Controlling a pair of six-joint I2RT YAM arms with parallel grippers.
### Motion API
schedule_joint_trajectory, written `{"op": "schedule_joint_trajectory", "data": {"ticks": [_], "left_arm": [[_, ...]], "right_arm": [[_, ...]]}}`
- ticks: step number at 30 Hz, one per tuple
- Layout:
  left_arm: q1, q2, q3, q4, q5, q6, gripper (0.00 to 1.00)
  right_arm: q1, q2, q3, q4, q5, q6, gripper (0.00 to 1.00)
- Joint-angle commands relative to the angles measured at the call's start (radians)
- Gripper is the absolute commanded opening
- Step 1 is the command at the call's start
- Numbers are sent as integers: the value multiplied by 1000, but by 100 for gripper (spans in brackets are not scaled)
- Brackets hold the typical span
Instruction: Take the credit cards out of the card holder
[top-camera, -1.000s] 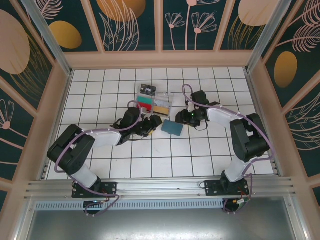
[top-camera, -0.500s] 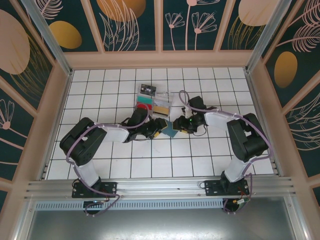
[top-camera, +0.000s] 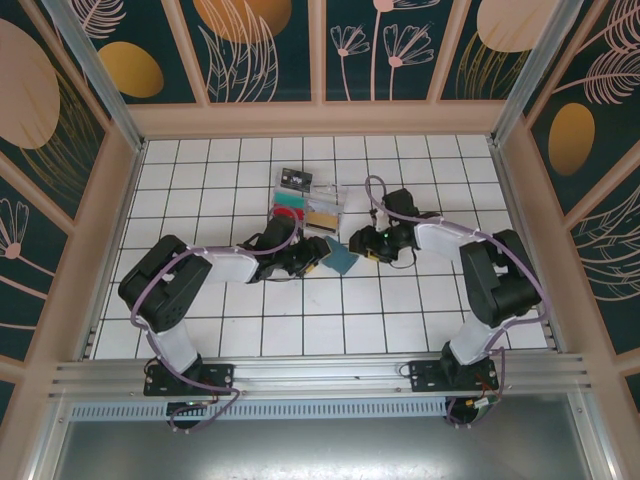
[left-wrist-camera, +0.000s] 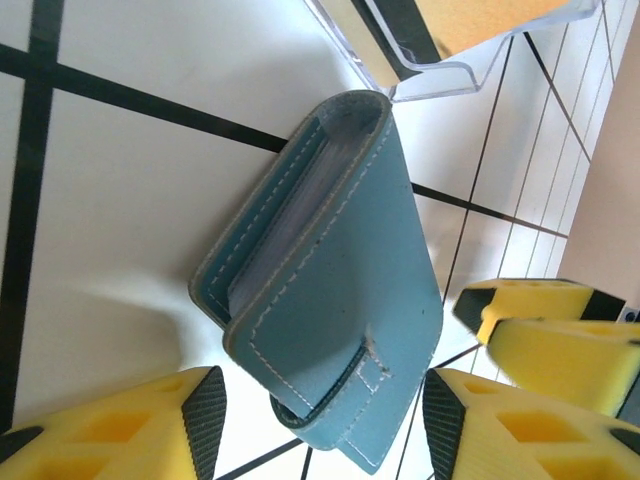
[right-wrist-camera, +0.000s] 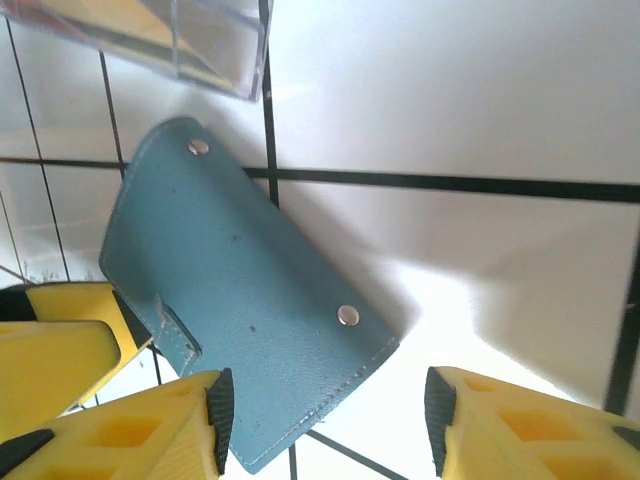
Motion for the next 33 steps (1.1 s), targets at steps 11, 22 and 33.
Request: {"op": "schedule_joint_trajectory", "data": {"ticks": [11, 22, 33], "left_arm": [[5, 33, -5, 35, 9, -49, 53], [9, 44, -23, 176, 64, -59, 51], [22, 10, -78, 247, 52, -79, 36]], "right_arm": [[51, 135, 98, 31, -64, -27, 40], [60, 173, 47, 83, -176, -10, 39], [57, 157, 21, 110, -213, 16, 39]]}}
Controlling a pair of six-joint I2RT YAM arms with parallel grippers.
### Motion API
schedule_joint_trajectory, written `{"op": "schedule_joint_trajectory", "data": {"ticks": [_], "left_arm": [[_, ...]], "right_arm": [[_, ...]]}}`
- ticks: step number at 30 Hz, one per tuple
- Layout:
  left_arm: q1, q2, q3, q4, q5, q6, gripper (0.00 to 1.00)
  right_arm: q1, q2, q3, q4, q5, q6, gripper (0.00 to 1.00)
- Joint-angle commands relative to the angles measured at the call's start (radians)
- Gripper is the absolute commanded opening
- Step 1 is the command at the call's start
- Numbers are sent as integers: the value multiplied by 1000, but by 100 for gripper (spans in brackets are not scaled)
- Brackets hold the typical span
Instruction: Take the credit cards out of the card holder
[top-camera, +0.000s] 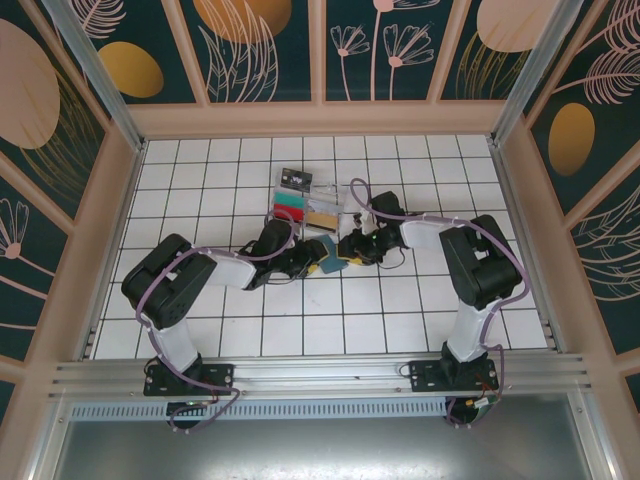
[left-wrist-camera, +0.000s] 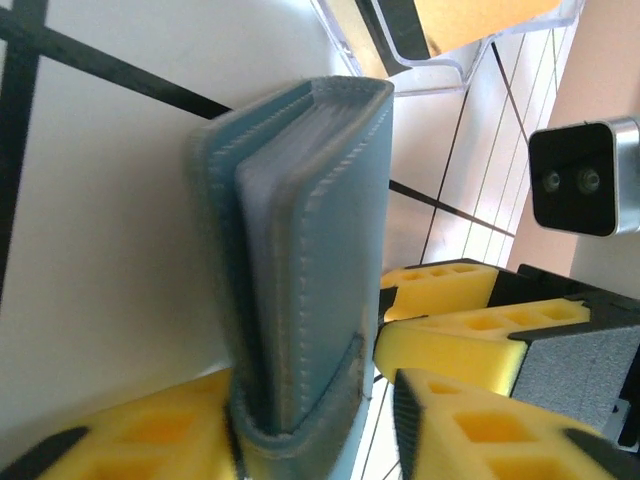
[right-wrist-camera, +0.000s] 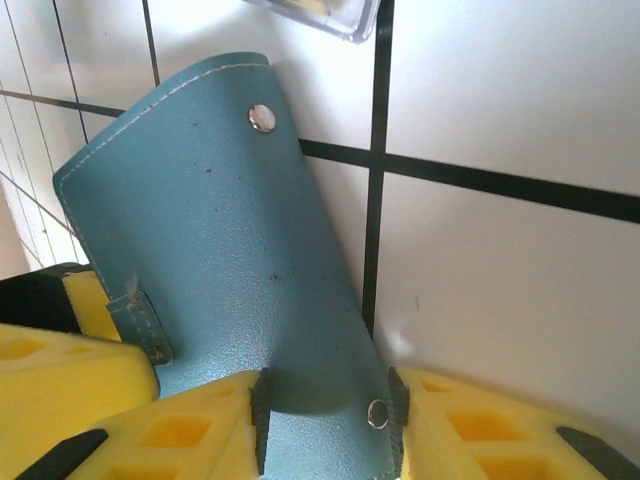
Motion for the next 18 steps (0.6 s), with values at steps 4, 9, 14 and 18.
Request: {"op": "schedule_joint_trajectory", "data": {"ticks": [4, 9, 14, 18], "left_arm": [[10, -43, 17, -31, -20, 60, 23], [18, -143, 85, -349, -76, 244, 14], [17, -244, 256, -880, -311, 453, 15], [15, -274, 354, -1168, -493, 482, 15]], "right_arm": [[-7, -54, -25, 30, 5, 26, 39], [-17, -205, -41, 46, 300, 66, 45], [-17, -318, -83, 93, 459, 105, 60], [-18, -374, -120, 125, 521, 130, 66]]}}
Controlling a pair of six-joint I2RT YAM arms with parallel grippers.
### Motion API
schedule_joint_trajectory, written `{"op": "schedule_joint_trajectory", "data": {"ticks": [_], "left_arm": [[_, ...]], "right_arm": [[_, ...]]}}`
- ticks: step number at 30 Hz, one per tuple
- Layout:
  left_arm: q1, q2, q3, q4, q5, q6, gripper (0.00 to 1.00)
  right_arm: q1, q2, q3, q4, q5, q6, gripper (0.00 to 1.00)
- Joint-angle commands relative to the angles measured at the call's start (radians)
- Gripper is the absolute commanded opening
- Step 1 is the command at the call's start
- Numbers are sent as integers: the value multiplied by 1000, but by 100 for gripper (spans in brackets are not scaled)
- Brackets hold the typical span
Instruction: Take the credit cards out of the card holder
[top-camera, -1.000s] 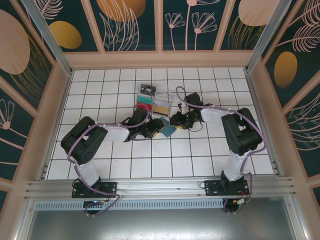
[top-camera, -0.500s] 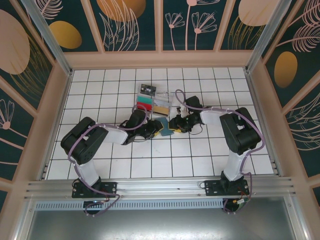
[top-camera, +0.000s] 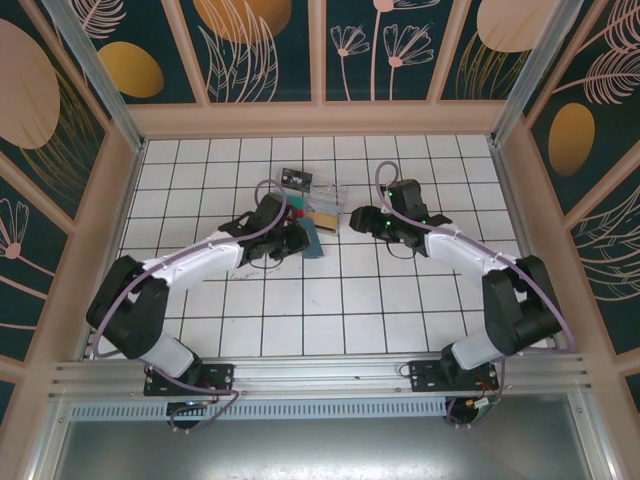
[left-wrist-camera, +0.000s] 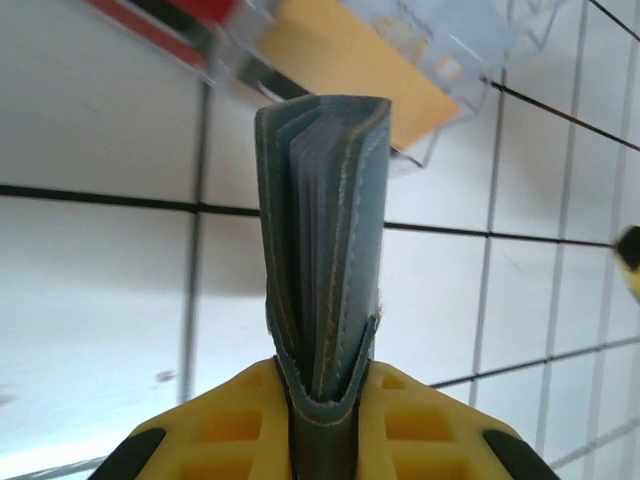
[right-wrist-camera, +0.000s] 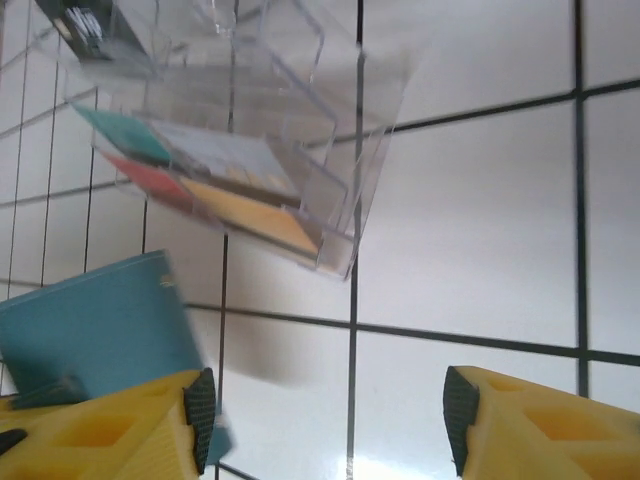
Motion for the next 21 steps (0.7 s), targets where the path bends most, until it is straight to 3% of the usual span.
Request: {"op": "schedule_joint_trajectory", "data": {"ticks": [1, 6, 11, 14, 18, 21], "left_arm": [[3, -27, 71, -408, -224, 100, 15], [-29, 49, 202, -673, -408, 133, 16], [-72, 147, 285, -775, -488, 125, 9], [-98, 222, 305, -749, -468, 118, 10], [-134, 300, 332, -646, -390, 144, 28], [-136, 332, 340, -523, -295, 170, 35]], "right_arm": [[-3, -30, -44, 30, 118, 37, 67], [-7, -54, -61, 17, 172, 56, 69], [-24, -91, -93, 29, 210, 80, 65], [-33, -113, -110, 31, 225, 95, 65], [-36, -139, -124, 28, 247, 122, 60], [-37, -145, -135, 45, 227, 145, 58]]}}
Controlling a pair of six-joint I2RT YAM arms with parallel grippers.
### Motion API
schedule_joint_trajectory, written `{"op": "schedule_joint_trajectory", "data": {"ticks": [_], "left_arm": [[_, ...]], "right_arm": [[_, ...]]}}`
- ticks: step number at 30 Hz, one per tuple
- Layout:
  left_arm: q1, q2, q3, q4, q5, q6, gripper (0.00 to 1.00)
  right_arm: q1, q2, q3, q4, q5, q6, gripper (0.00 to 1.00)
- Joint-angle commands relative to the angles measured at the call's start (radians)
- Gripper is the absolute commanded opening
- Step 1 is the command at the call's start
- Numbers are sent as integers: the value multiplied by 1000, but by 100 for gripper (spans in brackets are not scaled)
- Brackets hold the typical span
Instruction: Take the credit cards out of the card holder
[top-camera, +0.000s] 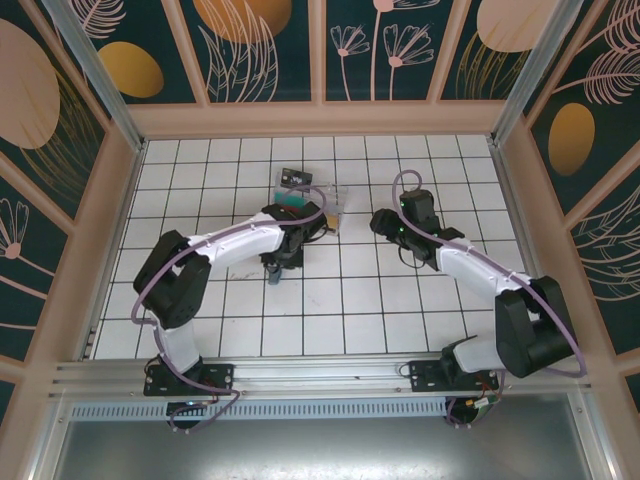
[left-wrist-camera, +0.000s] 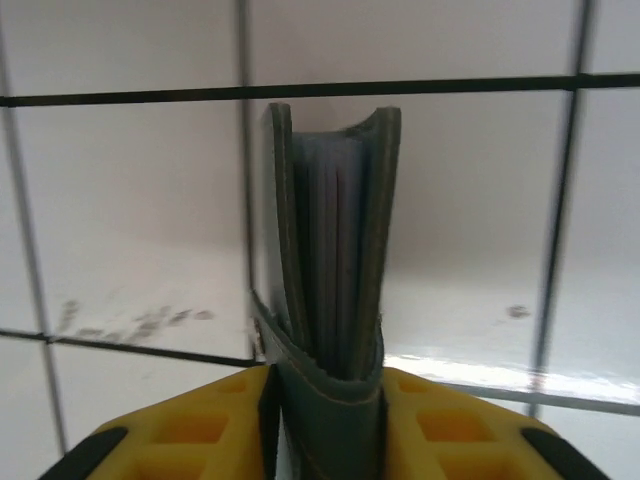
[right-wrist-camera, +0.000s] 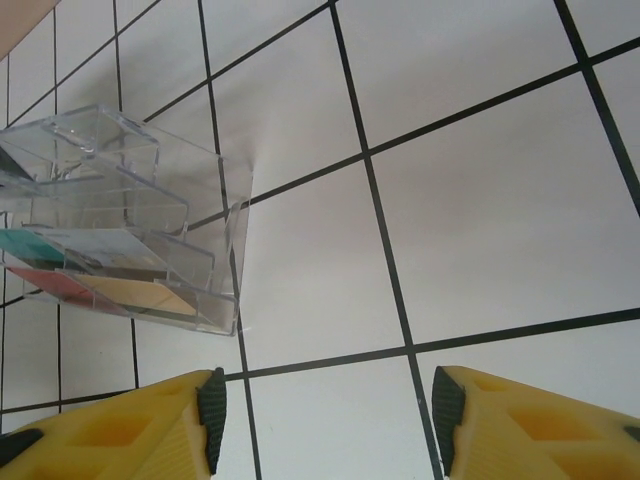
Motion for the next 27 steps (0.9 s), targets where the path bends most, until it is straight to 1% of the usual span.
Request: {"op": "schedule_joint_trajectory", "data": {"ticks": [1, 4, 6, 9, 12, 16, 18, 20, 21, 23, 26, 27], "left_arm": [[-5, 44, 34, 116, 102, 38, 39], [-5, 52, 66, 129, 117, 57, 50], [-4, 32, 73, 151, 134, 74, 59], [15, -23, 50, 220, 195, 103, 70], [79, -108, -25, 321, 279, 110, 78], [210, -255, -210, 460, 349, 80, 90], [278, -306, -307, 521, 388, 64, 93], [343, -341, -411, 592, 457, 48, 91], [361, -351, -447, 622, 487, 42, 89], [382, -359, -504, 682, 541, 28, 79], [391, -337, -547, 724, 552, 15, 62], [393, -325, -550, 728, 552, 18, 58]], "right_arm": [[-4, -27, -22, 36, 4, 44, 58], [-3, -31, -29, 35, -2, 53, 57], [-3, -34, -33, 33, -2, 55, 57], [1, -30, -32, 32, -17, 44, 57], [36, -8, -11, 30, -27, 13, 57], [148, 63, 70, 16, -30, -50, 57], [207, 113, 107, 15, -40, -60, 57], [248, 162, 139, 21, -58, -57, 57], [257, 183, 149, 27, -72, -51, 57], [269, 227, 171, 44, -132, -43, 57], [289, 301, 232, 34, -223, -73, 56], [296, 318, 249, 24, -230, -82, 56]]}}
